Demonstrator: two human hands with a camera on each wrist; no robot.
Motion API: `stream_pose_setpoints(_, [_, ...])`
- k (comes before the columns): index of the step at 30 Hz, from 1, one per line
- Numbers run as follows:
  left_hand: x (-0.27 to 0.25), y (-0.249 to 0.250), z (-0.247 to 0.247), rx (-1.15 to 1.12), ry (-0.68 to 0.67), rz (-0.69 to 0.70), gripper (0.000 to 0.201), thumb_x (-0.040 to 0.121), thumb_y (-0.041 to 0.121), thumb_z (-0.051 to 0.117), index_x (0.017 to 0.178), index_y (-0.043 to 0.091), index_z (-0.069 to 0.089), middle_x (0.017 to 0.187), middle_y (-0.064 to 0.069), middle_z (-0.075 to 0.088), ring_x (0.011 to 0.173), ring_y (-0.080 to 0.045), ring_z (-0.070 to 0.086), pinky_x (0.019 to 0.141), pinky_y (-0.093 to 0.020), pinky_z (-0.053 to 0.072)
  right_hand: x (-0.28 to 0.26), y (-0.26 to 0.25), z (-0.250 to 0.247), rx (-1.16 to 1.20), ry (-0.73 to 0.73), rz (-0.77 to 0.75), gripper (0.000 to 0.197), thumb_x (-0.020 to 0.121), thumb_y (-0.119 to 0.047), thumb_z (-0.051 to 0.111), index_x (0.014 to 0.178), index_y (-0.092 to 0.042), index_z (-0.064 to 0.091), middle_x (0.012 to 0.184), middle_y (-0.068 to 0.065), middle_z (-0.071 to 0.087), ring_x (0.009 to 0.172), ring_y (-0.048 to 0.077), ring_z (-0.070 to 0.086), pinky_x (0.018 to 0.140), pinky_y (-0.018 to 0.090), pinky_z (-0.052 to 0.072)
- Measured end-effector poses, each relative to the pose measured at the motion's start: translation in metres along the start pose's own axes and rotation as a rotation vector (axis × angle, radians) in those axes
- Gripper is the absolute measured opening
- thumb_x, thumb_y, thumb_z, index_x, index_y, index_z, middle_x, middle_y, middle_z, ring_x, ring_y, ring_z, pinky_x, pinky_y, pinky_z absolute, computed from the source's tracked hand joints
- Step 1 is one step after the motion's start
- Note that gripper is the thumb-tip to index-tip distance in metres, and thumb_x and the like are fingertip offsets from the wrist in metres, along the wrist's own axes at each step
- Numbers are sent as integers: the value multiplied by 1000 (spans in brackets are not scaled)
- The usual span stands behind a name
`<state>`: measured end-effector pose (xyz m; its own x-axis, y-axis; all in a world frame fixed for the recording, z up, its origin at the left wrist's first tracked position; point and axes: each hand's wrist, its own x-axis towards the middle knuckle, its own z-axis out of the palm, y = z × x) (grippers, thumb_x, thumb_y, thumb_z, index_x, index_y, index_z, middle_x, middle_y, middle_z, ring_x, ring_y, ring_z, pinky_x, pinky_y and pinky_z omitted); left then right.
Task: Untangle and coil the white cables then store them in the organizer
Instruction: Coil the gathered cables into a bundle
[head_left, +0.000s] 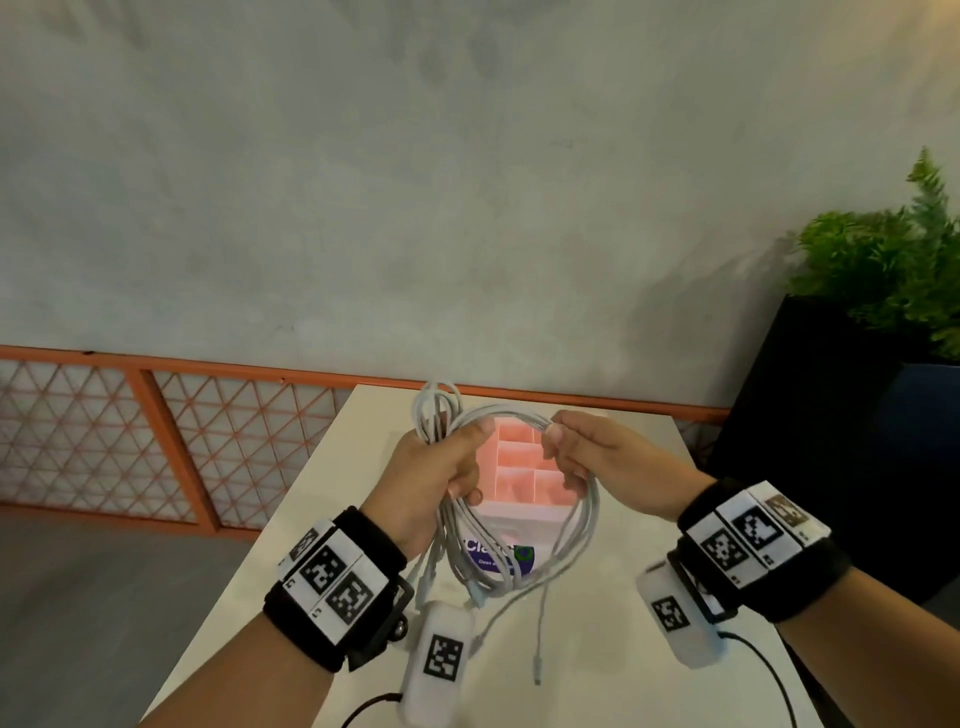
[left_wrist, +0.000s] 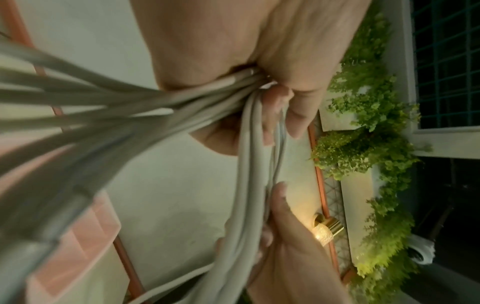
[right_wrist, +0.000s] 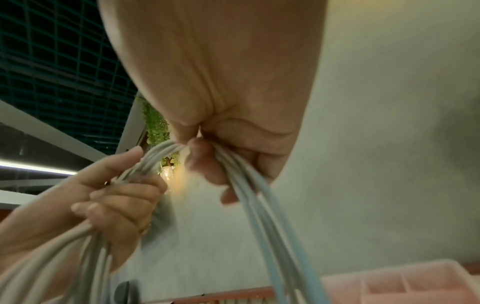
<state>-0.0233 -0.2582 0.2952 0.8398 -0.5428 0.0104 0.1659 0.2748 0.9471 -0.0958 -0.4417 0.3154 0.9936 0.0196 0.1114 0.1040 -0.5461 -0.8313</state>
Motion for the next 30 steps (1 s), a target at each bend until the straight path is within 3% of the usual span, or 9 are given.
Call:
stream_pose_setpoints(4, [-3,-10,6,98,-73,-20,31,70,35,74,71,12,52,44,7,30,39,-10,30,46,-25,40,1,-8,19,75,188,-52,30,97,-39,38,79,-18,52,54,-11,39,51,10,36,51,28,36])
stream_pose_setpoints(9, [-9,-16,17,49,-102,-54,46,61,57,68,82,16,64,50,4,31,42,-10,33,46,-25,39,6,-21,37,-54,203,-95,29,100,-17,35,72,-22,42,57,-10,41,47,3,38,50,14,32])
stream_pose_setpoints(11, [-11,-16,20,32,-116,-58,44,62,61,68,74,20,65,51,4,33,43,-10,33,46,-25,39,7,-19,40,-192,222,-102,26,98,-13,35,75,-18,43,60,-5,48,50,6,43,52,21,36])
stream_pose_setpoints(14, [-12,-20,21,44,-117,-54,60,61,64,68,88,12,59,63,-2,42,50,-11,39,50,-25,41,5,-18,42,-424,200,-106,14,96,-13,39,89,-7,49,72,13,60,54,25,53,52,42,48])
stream_pose_setpoints(16, [-11,-20,23,42,-117,-77,63,62,65,67,96,12,65,78,-10,58,63,-18,54,60,-30,47,1,-21,45,-500,46,15,13,88,-9,49,88,-1,58,75,19,64,50,29,57,44,38,52])
stream_pose_setpoints(20, [-10,-17,25,1,-54,-133,51,67,54,66,103,19,71,100,-14,75,92,-26,70,85,-41,55,-1,-5,54,-844,-62,-114,45,82,-14,27,70,-3,68,62,13,66,51,27,63,44,36,55])
stream_pose_setpoints(22, [-11,-17,26,6,15,-118,61,63,56,70,106,13,70,103,-23,71,87,-32,67,83,-45,53,-2,-11,57,-797,-66,-137,43,85,-12,25,74,-1,65,62,15,64,49,27,60,43,38,54])
stream_pose_setpoints(25, [-9,-17,22,-23,105,-70,61,64,54,74,102,7,70,87,-20,64,71,-23,56,65,-35,47,-2,-9,56,-540,93,-230,30,96,-15,33,124,-9,40,77,9,65,53,17,53,51,32,49])
stream_pose_setpoints(30, [2,-4,3,-159,153,-48,34,63,46,73,80,16,70,80,0,58,67,-14,57,62,-26,45,-17,8,59,-201,23,-120,9,100,-26,34,94,-22,39,61,-4,42,51,11,34,52,26,32])
